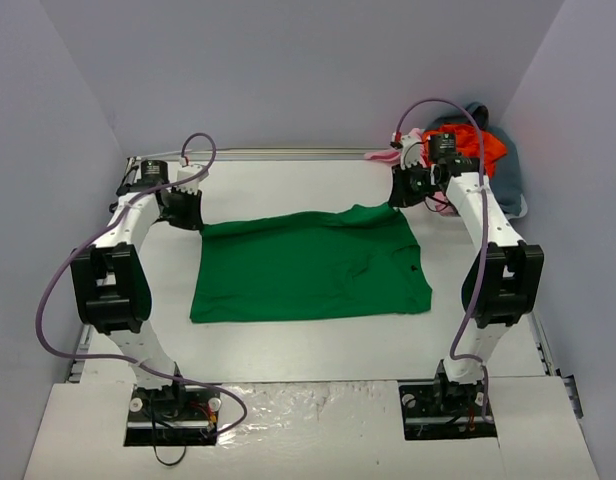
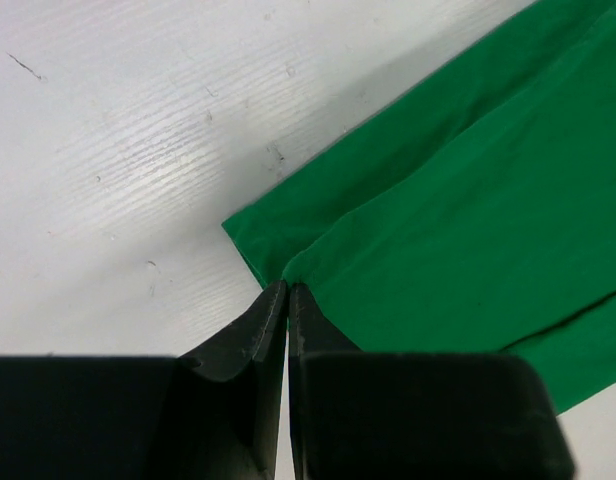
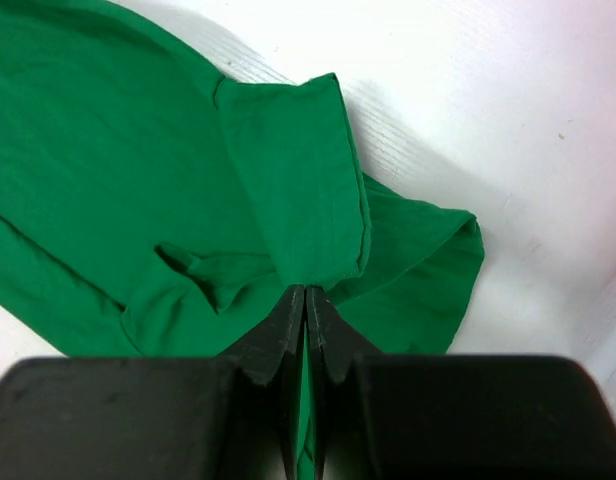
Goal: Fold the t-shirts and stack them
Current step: Fold the other side of the tshirt into a rectangle
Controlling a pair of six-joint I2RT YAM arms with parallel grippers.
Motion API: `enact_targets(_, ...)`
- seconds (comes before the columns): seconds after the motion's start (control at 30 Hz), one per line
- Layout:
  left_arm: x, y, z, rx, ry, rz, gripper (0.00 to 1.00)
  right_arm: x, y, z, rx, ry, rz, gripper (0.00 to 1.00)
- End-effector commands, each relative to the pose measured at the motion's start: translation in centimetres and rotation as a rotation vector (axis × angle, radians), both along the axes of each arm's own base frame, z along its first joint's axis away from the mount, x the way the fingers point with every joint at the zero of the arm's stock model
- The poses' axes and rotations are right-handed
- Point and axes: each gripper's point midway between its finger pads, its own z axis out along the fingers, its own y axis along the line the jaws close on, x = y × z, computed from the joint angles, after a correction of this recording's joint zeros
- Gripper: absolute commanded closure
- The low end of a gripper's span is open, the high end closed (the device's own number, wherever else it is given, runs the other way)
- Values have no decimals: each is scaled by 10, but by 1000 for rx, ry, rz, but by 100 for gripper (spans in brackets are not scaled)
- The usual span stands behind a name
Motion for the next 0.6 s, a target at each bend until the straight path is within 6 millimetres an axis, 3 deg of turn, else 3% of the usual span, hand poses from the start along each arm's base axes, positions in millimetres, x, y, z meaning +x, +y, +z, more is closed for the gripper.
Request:
enact_targets(0.0, -5, 5, 24, 20, -71, -22, 98, -18, -3, 22, 3, -31, 11, 100)
enact_targets(0.27, -18, 8, 22, 56, -78, -49, 98, -40, -7, 25, -3, -21, 12, 100)
enact_targets(0.57, -31, 15, 12, 108, -67, -51, 98, -70, -5, 16, 4, 42, 58, 100)
